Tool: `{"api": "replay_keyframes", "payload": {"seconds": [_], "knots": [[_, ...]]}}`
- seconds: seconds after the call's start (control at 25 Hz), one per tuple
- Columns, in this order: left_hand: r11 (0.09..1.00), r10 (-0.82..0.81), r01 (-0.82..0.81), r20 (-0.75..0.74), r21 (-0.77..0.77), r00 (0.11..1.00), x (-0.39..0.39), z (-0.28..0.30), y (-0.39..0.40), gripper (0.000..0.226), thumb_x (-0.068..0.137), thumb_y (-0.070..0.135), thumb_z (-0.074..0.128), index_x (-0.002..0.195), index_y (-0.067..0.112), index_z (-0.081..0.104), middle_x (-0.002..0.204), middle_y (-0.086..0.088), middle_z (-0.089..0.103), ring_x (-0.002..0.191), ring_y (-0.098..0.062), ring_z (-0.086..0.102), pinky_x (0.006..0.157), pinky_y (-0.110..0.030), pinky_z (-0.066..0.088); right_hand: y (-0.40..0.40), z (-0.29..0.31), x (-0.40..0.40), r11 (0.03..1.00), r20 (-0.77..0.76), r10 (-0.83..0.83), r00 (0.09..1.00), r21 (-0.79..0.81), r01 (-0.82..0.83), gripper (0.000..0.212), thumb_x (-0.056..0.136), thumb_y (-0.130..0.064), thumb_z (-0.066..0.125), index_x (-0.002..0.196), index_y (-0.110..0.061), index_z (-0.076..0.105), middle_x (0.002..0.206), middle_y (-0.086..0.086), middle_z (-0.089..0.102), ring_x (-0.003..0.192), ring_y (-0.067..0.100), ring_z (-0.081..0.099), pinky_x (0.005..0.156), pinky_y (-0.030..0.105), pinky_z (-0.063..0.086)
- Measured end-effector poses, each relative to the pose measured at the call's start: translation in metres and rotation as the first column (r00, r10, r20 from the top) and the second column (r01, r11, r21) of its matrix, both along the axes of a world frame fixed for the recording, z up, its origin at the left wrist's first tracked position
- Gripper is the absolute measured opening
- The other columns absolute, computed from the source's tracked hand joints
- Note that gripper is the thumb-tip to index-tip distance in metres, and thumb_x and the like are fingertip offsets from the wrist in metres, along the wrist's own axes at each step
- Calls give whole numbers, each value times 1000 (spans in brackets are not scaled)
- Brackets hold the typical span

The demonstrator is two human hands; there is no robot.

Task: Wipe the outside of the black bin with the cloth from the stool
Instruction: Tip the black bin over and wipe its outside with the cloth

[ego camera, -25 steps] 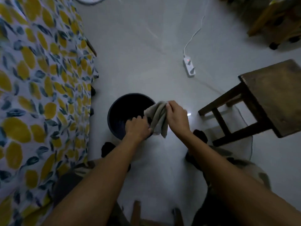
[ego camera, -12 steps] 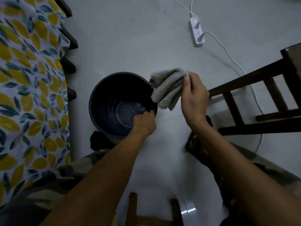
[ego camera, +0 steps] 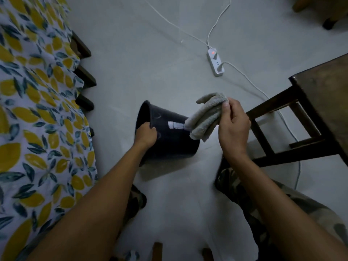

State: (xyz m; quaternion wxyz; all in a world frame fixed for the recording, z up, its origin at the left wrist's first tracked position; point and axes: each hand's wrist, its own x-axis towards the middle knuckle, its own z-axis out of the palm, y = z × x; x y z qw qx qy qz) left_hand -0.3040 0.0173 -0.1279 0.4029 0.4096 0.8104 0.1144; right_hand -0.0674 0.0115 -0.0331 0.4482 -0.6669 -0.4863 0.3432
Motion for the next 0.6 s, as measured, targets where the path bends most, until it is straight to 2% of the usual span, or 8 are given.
{"api": "replay_keyframes", "payload": {"seconds": [0.12,0.24,0.36,0.44,0.52,0.56,0.6], "knots": [[994,105,-102,96,-28,990,8,-25,-21,23,102,15,45,116,7,62,119,-17,65,101,-32,60,88,-38,50,-7,-4,14,1000,31,3,1000,-27,-2,25,111,-24,45,114,-16,68,89,-15,65,80,-13,61,67,4,44],[978,206,-203,123,-35,971,16,-42,-38,27,104,15,43,125,9,59,124,-17,63,105,-31,60,94,-40,51,-14,-16,22,997,57,34,998,-69,-30,25,112,-23,44,116,-16,68,89,-13,66,79,-13,62,66,5,46],[980,199,-198,86,-15,976,9,-45,-42,28,105,14,44,131,10,52,128,-17,60,103,-27,57,87,-36,47,-24,-32,22,989,82,68,994,-133,-56,29,112,-27,43,120,-17,68,94,-11,67,85,-10,63,70,9,49],[993,110,-112,80,29,991,1,-45,-42,41,100,12,55,139,16,42,133,-17,57,110,-30,58,86,-36,49,-31,-45,18,980,83,96,992,-182,-80,30,112,-31,41,123,-20,67,97,-11,68,89,-2,66,77,21,57],[990,-109,114,-54,86,993,-5,-45,-41,80,89,18,74,152,23,27,148,-15,42,129,-34,49,99,-43,50,-38,-55,12,972,88,125,988,-211,-104,27,111,-31,42,121,-22,66,96,-11,67,89,2,67,82,31,62],[957,-264,281,-183,74,947,-8,-47,-37,99,82,29,82,157,25,19,157,-14,30,139,-36,38,107,-49,45,-40,-58,8,969,89,137,986,-219,-115,25,111,-31,43,120,-24,66,95,-12,67,90,0,67,83,32,62],[893,-418,450,-316,33,852,-11,-47,-31,112,75,42,85,160,25,13,164,-14,18,147,-36,25,114,-53,37,-42,-61,3,966,89,153,984,-221,-130,25,110,-32,44,120,-25,66,96,-13,68,91,-1,67,85,31,62]]}}
